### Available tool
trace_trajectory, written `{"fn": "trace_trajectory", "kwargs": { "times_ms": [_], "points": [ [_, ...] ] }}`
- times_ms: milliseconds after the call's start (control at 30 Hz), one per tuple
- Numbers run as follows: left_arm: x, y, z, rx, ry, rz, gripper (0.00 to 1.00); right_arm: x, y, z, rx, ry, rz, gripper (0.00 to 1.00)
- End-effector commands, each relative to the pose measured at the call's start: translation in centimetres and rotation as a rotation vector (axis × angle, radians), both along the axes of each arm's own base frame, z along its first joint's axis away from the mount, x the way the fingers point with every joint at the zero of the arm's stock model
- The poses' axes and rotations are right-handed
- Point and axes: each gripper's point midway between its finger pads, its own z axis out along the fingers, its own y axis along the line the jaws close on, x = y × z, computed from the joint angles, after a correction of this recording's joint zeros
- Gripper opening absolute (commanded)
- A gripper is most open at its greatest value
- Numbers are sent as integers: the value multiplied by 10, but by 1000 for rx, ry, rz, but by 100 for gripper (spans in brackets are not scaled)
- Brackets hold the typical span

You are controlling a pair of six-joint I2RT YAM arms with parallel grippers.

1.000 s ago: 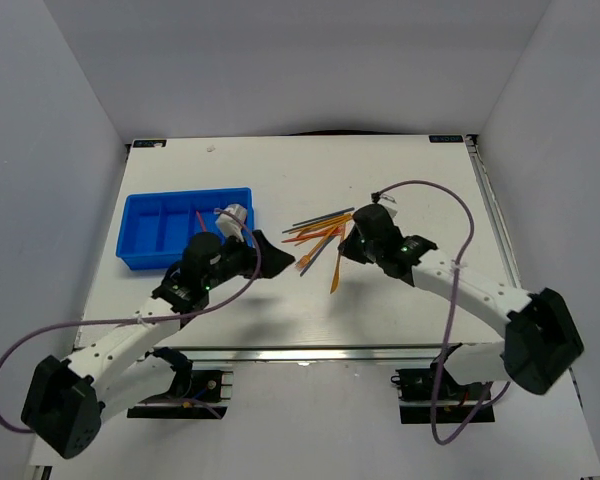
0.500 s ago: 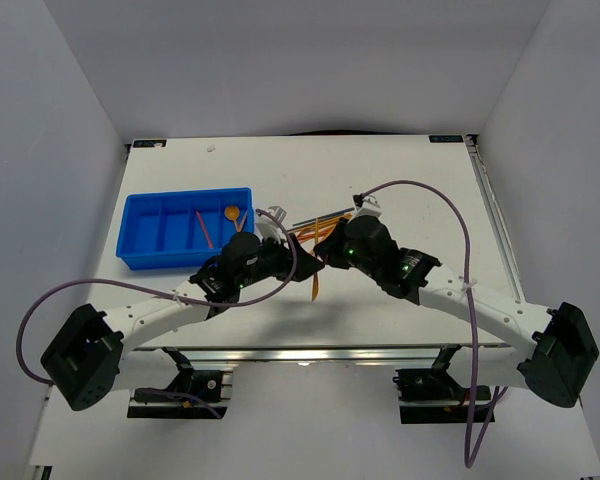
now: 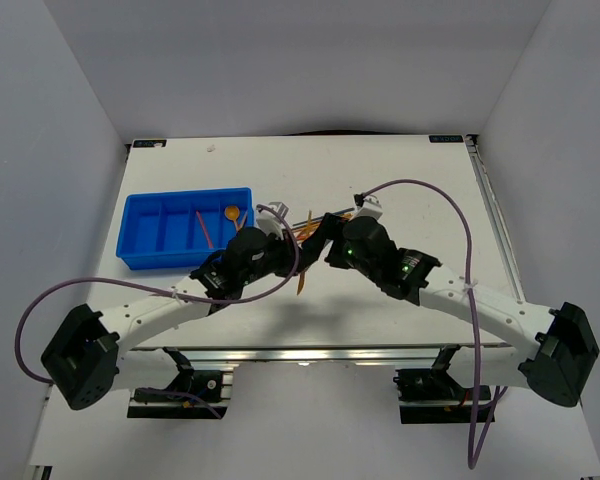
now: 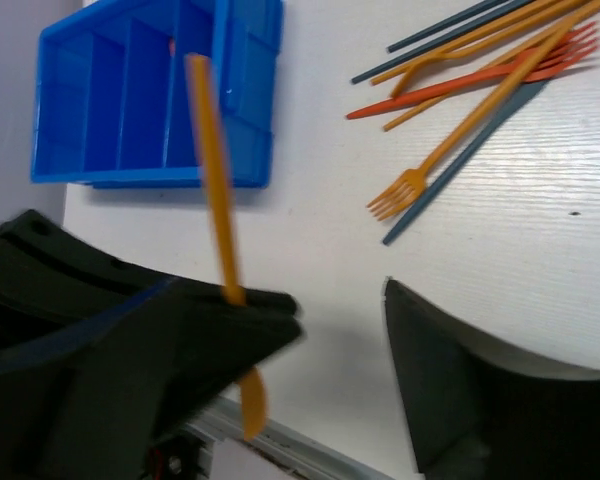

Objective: Sort the eating utensils into containers

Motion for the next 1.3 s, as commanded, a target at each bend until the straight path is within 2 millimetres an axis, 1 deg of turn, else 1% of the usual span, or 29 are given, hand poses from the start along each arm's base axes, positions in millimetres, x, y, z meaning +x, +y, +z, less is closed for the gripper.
{"fn": "trace_trajectory", "kwargs": {
  "times_ms": [0, 67, 100, 133, 167, 200, 233, 267, 300, 333, 367, 400, 433, 467, 500, 533, 567, 633, 733, 767, 800, 867, 900, 933, 1100, 1133, 1200, 1233, 1267],
  "points": [
    [37, 45, 26, 113, -77, 224, 0, 11, -28, 24, -15, -40, -117, 89],
    [50, 77, 18, 186, -35, 310, 0, 20, -50, 25, -44, -47, -186, 89],
    [73, 106, 24, 190, -27, 404, 0, 18, -61, 23, -72, -37, -202, 89],
    [84, 124, 26, 206, -20, 450, 0, 22, -73, 23, -83, -35, -234, 89],
    [90, 142, 22, 271, -19, 472, 0, 22, -77, 22, -85, -34, -237, 89],
    [108, 173, 16, 342, -11, 566, 0, 22, -83, 22, -86, -45, -237, 89],
    [120, 188, 24, 409, -27, 603, 0, 21, -84, 23, -82, -50, -232, 89],
    [130, 201, 24, 449, -23, 644, 0, 19, -85, 22, -78, -52, -220, 89],
    [141, 220, 21, 488, -11, 700, 0, 17, -86, 23, -72, -60, -214, 89],
    [157, 225, 14, 516, 14, 713, 0, 16, -87, 20, -79, -61, -208, 89],
    [165, 232, 9, 534, 31, 719, 0, 15, -88, 18, -82, -61, -204, 89],
    [173, 244, 6, 539, 46, 743, 0, 14, -89, 17, -86, -62, -198, 89],
    [181, 249, -6, 558, 74, 751, 0, 13, -90, 16, -93, -60, -193, 89],
    [190, 253, -2, 549, 69, 766, 0, 12, -91, 13, -108, -58, -184, 89],
    [195, 259, -5, 550, 77, 777, 0, 11, -92, 13, -111, -61, -181, 89],
    [197, 262, -15, 574, 102, 782, 0, 10, -95, 11, -122, -62, -182, 89],
    [202, 264, -12, 571, 100, 790, 0, 9, -97, 8, -133, -60, -182, 89],
    [204, 271, -17, 579, 115, 814, 0, 9, -100, 9, -135, -69, -182, 89],
    [199, 281, -27, 592, 125, 847, 0, 8, -102, 6, -144, -74, -182, 89],
    [194, 286, -36, 603, 146, 854, 0, 8, -102, 4, -147, -72, -177, 89],
    [192, 287, -40, 602, 156, 851, 0, 7, -102, 3, -147, -72, -174, 89],
    [190, 287, -46, 594, 161, 842, 0, 7, -101, 0, -151, -68, -167, 89],
    [187, 287, -52, 597, 170, 838, 0, 7, -100, 1, -147, -70, -166, 89],
    [187, 286, -52, 585, 169, 840, 0, 7, -99, 0, -145, -67, -163, 89],
    [179, 289, -66, 592, 200, 856, 0, 7, -97, -2, -138, -63, -154, 89],
    [178, 289, -67, 592, 202, 859, 1, 7, -97, -1, -135, -65, -153, 89],
    [177, 289, -66, 587, 202, 860, 8, 6, -96, -2, -135, -65, -150, 89],
    [178, 288, -66, 585, 201, 855, 17, 6, -96, -2, -134, -64, -149, 89],
    [177, 287, -65, 580, 198, 851, 22, 6, -96, -1, -132, -66, -149, 89]
  ]
}}
